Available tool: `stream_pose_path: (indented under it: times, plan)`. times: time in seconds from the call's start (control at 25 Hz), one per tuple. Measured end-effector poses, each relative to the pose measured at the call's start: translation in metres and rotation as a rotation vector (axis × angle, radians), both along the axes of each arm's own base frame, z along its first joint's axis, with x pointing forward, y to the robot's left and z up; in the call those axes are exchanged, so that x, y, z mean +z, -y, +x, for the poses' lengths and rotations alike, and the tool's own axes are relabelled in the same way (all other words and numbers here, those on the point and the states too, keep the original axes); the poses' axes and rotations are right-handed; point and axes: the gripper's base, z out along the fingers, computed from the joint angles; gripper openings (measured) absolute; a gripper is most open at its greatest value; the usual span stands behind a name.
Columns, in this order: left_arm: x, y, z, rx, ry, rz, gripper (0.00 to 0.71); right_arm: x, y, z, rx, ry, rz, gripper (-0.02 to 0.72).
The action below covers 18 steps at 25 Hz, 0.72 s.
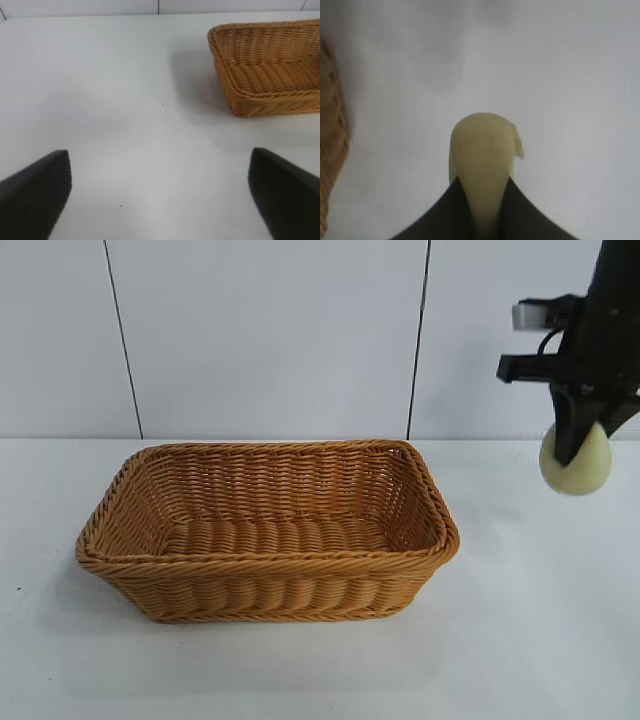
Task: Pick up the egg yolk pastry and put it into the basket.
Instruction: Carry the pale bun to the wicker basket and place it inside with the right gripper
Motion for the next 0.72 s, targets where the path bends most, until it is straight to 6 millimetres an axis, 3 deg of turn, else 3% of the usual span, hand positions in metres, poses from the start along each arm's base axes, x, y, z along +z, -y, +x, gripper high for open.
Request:
stream_pose_path:
  times: [0.16,0.4,0.72]
  plan:
    - [0.0,0.0,0.0,0.0,0.0,0.0,0.692,0.001,-0.025,0.0,0.058,0.04,0.002,0.058]
    - [0.0,0.0,0.0,0.0,0.001,0.0,0.692,0.004,-0.093,-0.008,0.181,0.139,0.039,0.058]
    - [0.0,0.0,0.0,0.0,0.003,0.0,0.692,0.008,-0.177,-0.038,0.34,0.233,0.111,0.058]
